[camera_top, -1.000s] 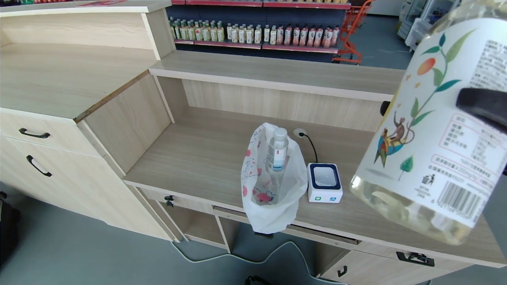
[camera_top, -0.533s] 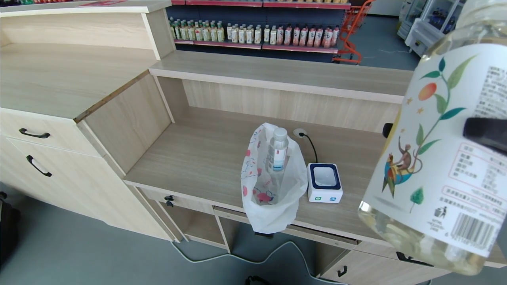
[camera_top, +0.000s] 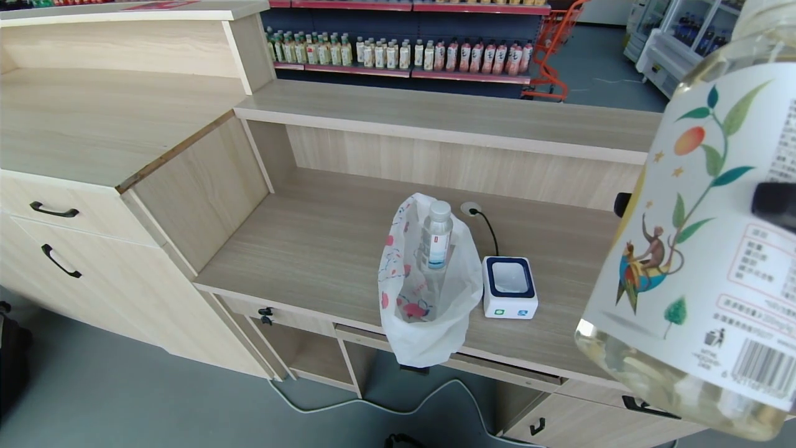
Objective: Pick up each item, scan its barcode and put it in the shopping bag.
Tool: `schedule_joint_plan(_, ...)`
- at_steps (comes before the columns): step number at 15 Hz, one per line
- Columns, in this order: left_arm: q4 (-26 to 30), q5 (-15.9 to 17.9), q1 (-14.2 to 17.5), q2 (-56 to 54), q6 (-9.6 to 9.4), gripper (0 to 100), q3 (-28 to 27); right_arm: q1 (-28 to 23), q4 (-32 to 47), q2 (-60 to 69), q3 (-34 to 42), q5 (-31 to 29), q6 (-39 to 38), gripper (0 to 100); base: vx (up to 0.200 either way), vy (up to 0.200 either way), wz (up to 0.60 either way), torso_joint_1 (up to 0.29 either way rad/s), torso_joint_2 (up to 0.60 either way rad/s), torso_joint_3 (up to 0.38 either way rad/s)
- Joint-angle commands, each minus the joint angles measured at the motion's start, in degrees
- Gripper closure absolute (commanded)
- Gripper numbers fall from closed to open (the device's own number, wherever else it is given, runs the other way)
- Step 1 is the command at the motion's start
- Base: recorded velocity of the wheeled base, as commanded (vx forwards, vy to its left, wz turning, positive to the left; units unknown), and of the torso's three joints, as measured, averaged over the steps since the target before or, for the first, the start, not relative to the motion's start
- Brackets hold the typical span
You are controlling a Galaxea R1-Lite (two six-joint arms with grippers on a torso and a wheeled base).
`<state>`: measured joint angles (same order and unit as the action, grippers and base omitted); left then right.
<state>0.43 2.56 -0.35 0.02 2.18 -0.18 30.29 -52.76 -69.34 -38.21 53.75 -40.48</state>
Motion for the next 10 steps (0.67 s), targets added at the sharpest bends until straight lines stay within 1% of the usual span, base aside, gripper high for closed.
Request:
schedule_joint_plan(1,0.0,0.0,0.0,0.0,0.02,0,0.0,0.0,1.1,0.8,-0.1,-0.2,0.1,100,0.0,0.0,0.0,0.0,0.0,0.0)
schedule_joint_plan(6,0.0,0.0,0.0,0.0,0.02,0,0.0,2.4,4.7,1.3,-0.2,-6.4,2.8,100,0.0,0.0,0.0,0.0,0.0,0.0)
schedule_joint_plan(10,0.0,0.0,0.0,0.0,0.02,0,0.0,5.9,4.7,1.1,-1.8,-7.9,3.3,100,0.0,0.0,0.0,0.0,0.0,0.0)
